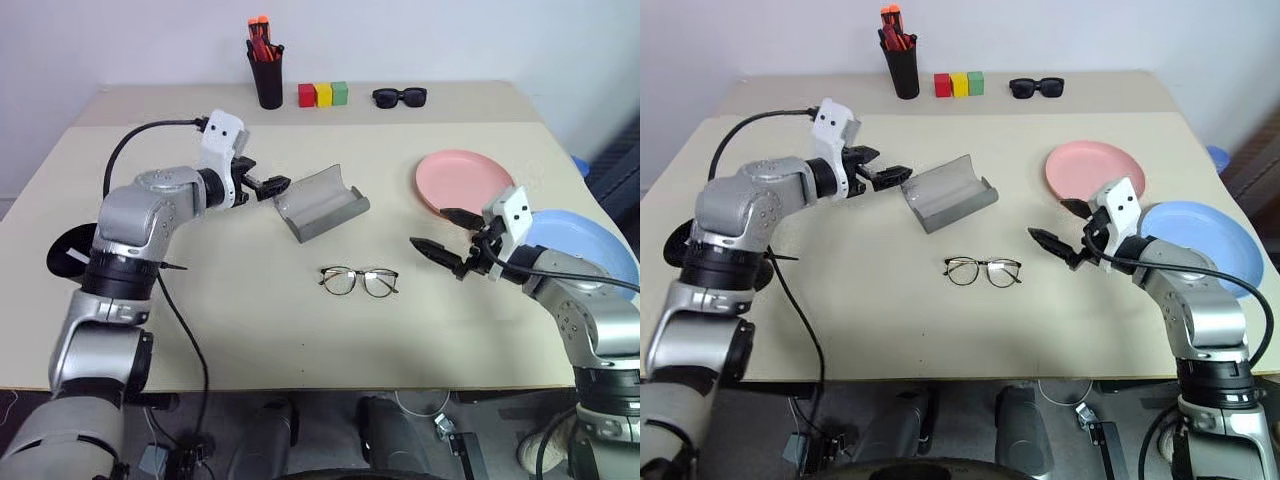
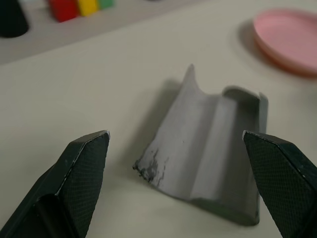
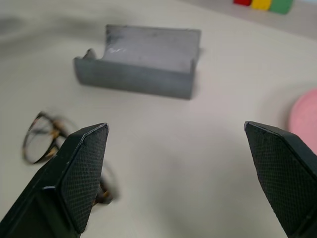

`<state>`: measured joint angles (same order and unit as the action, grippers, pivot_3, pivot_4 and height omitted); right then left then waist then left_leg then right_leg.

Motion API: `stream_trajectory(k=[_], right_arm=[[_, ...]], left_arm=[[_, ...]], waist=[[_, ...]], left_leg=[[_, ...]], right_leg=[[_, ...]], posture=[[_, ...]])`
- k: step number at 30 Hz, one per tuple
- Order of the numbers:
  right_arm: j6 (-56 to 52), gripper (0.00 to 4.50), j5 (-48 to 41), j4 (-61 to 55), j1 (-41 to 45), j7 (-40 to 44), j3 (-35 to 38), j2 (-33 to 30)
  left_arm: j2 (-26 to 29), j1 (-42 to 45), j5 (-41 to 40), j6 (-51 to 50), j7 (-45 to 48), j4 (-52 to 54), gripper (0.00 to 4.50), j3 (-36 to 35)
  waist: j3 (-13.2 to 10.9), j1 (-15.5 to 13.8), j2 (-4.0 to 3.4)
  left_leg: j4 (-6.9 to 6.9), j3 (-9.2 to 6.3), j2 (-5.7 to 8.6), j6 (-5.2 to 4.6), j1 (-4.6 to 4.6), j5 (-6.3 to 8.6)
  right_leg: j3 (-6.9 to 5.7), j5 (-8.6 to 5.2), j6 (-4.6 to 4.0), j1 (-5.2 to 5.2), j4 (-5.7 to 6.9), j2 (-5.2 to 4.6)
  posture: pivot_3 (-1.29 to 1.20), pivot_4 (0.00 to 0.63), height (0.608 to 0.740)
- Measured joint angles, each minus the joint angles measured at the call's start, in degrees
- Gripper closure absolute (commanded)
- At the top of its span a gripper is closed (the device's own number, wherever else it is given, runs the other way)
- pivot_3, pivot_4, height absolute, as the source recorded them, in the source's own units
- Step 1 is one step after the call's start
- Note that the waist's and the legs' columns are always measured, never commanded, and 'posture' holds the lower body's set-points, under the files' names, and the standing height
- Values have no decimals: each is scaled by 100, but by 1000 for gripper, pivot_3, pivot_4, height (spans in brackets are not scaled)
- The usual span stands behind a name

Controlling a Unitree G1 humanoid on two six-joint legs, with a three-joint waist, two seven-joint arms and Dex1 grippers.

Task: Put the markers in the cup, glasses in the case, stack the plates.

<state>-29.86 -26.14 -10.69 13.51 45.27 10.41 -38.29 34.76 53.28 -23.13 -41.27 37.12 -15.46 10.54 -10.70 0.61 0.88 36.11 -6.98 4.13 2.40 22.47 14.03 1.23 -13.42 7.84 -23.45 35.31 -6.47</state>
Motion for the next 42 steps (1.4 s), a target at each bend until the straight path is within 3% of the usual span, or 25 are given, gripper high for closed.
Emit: stream_trajectory(k=[6,14,32,35,39,42], right_arm=[[193,0,6,-48,-280,84,171,-75],[482,0,73,101,-229,110,160,-87],[389,0,89,-84,-133,-101,100,-36],[326,0,54,-189,-132,-157,100,-36],[229,0,22,-301,-133,-230,100,-36],[159,0,7,-373,-135,-275,101,-36]], left_arm=[[-180,261,610,574,1240,-729,73,591],[-383,262,923,540,2060,-727,73,833],[-1131,256,1923,57,1622,-980,73,1151],[-1245,257,2040,30,1520,-1152,959,1166],[-1262,266,2119,25,1540,-1205,2890,1162],[-1276,266,2129,25,1587,-1205,2890,1160]], waist=[[-5,25,2],[-8,14,1],[-8,17,2],[-8,11,2],[-8,18,2],[-8,22,2]], left_leg=[[-1,5,-1,-8,2,5],[4,5,-2,-8,3,5],[6,3,-1,-9,2,5],[9,3,0,-9,2,5],[8,4,-1,-9,1,5],[9,4,-1,-9,1,5]], right_leg=[[1,0,2,-2,-5,-3],[1,0,2,-1,-2,-3],[0,0,3,-1,6,-3],[0,0,3,0,7,-3],[0,0,3,-1,9,-3],[1,0,3,-1,9,-3]], posture=[[0,150,740],[0,150,740],[0,150,740],[0,150,740],[0,150,740],[0,150,740]])
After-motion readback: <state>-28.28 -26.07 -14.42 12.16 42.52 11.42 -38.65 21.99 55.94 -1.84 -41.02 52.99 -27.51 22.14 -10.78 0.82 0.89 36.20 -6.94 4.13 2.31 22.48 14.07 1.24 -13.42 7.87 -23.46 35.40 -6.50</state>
